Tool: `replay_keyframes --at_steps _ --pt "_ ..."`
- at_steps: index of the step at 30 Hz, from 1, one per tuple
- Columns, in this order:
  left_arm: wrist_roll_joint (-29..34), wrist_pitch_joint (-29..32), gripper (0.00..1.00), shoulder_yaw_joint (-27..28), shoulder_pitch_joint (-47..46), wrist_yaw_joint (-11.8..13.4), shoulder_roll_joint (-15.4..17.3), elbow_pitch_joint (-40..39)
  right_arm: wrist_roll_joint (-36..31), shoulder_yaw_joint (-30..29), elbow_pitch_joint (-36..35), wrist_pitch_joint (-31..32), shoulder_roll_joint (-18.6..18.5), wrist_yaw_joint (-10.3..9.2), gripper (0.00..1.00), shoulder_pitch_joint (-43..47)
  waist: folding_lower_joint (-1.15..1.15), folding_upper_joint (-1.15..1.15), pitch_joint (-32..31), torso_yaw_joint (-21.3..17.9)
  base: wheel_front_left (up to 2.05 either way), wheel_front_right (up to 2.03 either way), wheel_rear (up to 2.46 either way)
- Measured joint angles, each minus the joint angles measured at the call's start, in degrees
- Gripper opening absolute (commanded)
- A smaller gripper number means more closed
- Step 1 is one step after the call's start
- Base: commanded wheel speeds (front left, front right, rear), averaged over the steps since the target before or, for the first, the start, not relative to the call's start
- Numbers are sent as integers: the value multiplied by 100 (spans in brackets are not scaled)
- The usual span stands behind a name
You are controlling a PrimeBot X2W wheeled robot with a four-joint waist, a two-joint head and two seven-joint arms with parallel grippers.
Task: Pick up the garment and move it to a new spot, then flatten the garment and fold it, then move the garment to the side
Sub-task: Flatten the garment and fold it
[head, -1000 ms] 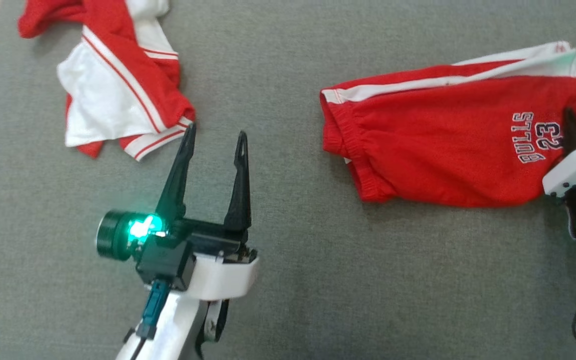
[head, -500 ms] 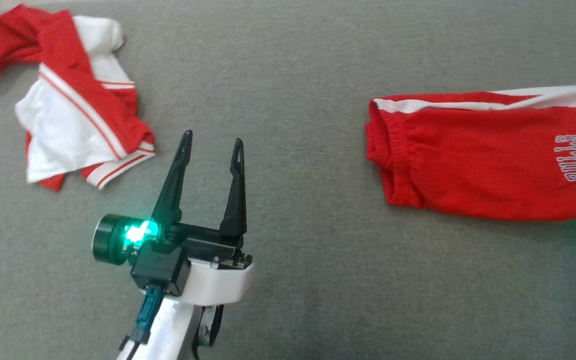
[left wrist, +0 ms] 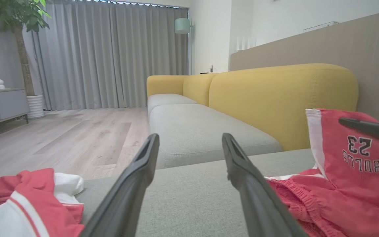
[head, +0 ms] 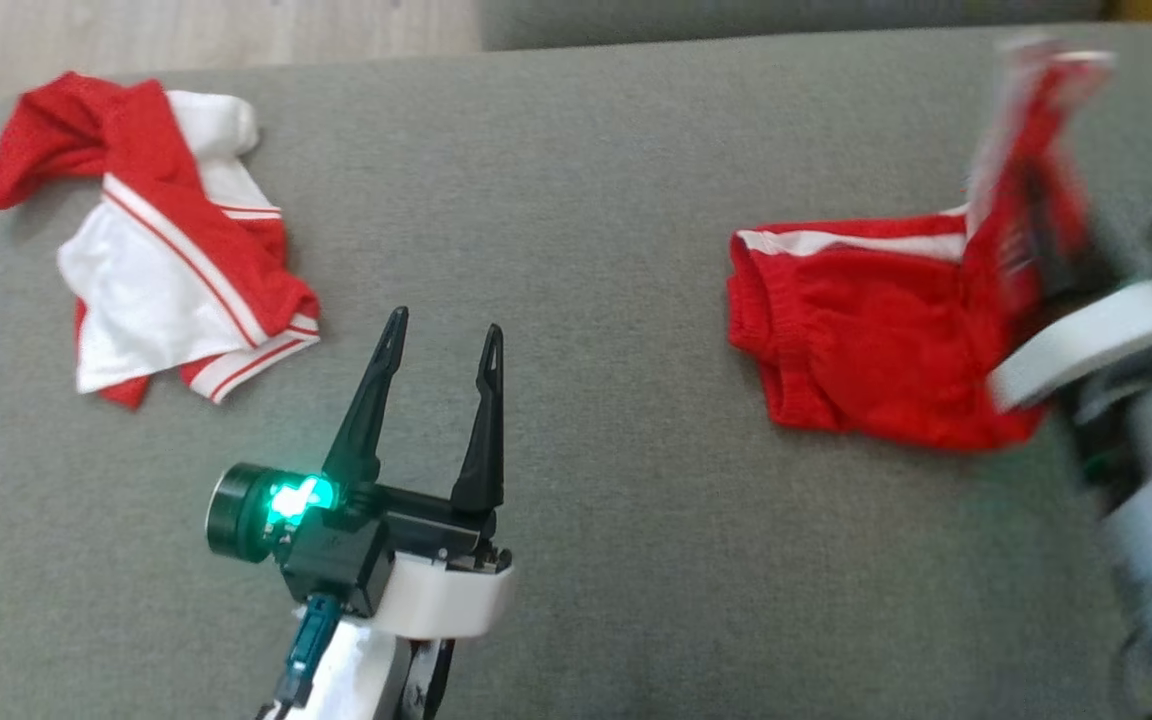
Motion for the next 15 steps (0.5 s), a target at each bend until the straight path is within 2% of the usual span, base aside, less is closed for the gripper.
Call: replay_keyframes --at_steps 2,3,4,6,9,15 --pt "0 0 100 13 45 0 -2 1 -121 129 -293 101 314 0 0 315 0 0 -57 68 0 0 0" --pt "0 0 100 20 62 0 -2 3 -189 187 -361 129 506 0 26 469 0 0 -79 100 0 0 0" --pt "-1 0 100 23 71 -1 -2 5 -243 244 -385 163 709 0 100 603 0 0 -101 128 0 0 0" --pt "-3 0 100 18 86 -4 -4 15 -280 366 -378 181 1085 0 100 848 0 0 -153 181 0 0 0" --pt "-9 0 100 -10 160 -4 -8 37 -321 293 -439 -191 1395 0 100 1138 0 0 -258 254 0 0 0" --pt "-67 0 100 4 448 31 -11 34 -638 -578 -982 -671 1350 0 100 1755 0 0 -571 273 0 0 0"
